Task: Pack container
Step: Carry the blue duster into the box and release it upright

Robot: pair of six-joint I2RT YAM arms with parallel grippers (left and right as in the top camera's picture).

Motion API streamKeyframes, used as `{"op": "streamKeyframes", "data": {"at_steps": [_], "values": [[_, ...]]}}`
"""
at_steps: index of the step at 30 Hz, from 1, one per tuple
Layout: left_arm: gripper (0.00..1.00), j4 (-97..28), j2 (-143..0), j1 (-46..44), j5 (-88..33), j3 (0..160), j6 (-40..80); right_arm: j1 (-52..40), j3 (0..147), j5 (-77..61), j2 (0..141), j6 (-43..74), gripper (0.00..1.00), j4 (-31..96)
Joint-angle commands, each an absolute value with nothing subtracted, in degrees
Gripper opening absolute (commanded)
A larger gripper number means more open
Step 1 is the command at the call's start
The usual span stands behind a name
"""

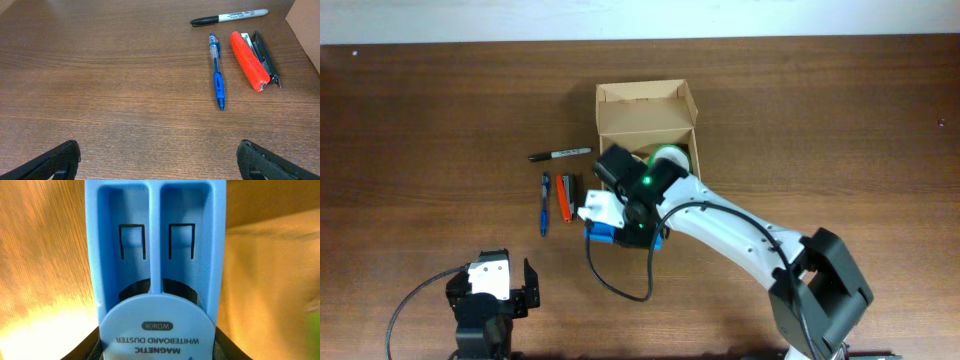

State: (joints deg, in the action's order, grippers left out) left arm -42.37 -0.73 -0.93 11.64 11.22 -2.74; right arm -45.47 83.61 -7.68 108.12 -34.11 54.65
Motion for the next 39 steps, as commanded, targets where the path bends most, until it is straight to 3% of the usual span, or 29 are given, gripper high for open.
{"op": "streamKeyframes", "data": {"at_steps": [1, 14, 22, 39], "values": [[0.99, -42.22, -0.34, -0.58, 12.27, 10.85, -2.17, -45.8, 90.45, -8.36, 108.25, -33.58, 0.42, 57.47], [1.0, -42.22, -0.34, -0.58, 12.27, 10.85, -2.17, -42.94, 97.82, 5.39, 108.38, -17.93, 0.39, 51.55], [1.0, -42.22, -0.34, -0.58, 12.27, 10.85, -2.17, -37.39, 97.76, 5.61, 109.62, -10.11, 0.39, 49.19], [1.0, -42.22, -0.34, -0.58, 12.27, 10.85, -2.17, -36.75, 97.67, 4.56, 117.89, -9.5, 0.4, 43.68]]}}
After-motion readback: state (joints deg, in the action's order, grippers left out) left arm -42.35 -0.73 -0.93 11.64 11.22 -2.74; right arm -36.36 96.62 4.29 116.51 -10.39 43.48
